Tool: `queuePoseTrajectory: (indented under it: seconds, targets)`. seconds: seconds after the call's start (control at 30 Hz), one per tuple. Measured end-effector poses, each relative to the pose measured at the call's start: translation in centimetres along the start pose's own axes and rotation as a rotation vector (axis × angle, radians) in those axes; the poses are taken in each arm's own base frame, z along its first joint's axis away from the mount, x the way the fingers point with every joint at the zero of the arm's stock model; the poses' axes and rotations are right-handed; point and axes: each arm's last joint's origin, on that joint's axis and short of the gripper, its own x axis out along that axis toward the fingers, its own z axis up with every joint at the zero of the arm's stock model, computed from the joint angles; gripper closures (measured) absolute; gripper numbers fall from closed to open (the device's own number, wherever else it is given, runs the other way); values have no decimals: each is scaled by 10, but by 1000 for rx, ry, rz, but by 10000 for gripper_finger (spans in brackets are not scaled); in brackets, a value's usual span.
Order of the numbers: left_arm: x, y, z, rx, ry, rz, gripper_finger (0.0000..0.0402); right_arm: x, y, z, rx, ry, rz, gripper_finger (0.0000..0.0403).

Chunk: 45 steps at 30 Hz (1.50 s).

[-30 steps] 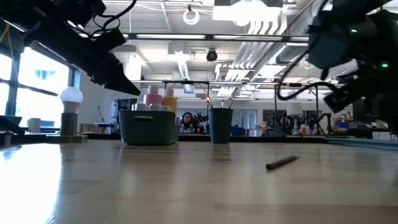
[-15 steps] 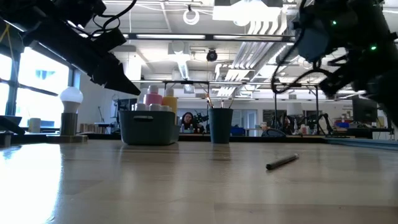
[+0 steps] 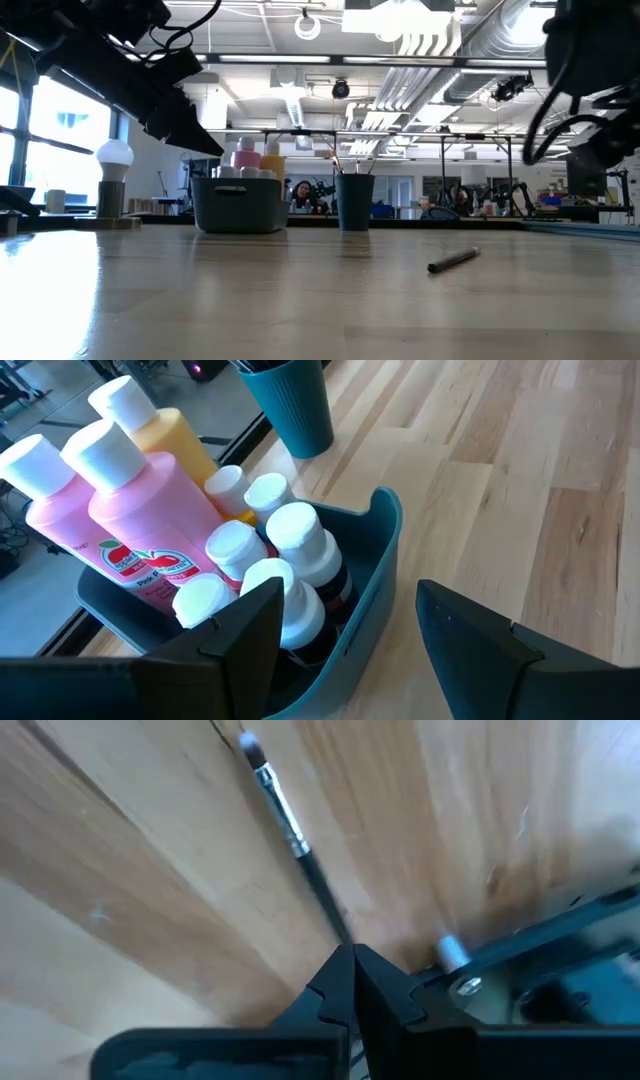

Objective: Pick & Place Paint Supplies
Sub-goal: Put the silver paint brush into the green cup

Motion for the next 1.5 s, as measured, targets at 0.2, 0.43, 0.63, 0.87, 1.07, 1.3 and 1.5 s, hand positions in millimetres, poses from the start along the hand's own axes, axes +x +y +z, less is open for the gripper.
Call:
queuePoseTrajectory:
  seconds: [0.2,0.43,0.63,0.87,1.07,1.3,1.5]
  targets:
    - [0,0,0,0,0,0,178,0,0,0,-47,-81,-75,401]
    - [0,0,0,-13,-4,0,178,-3,-8,8,-28,-89,-58,401]
    - [0,0,0,-27,-3,1,178,-22,-26,6,32,-223,2,401]
    - [0,0,0,-22,1,1,178,-48,-49,-11,128,-333,238,401]
    - [0,0,0,-22,1,1,178,-56,-54,-29,212,-327,359,401]
    - [0,0,0,-22,1,1,178,-55,-48,-40,273,-230,400,401]
    - [0,0,0,-22,1,1,178,-54,-43,-45,310,-215,400,401]
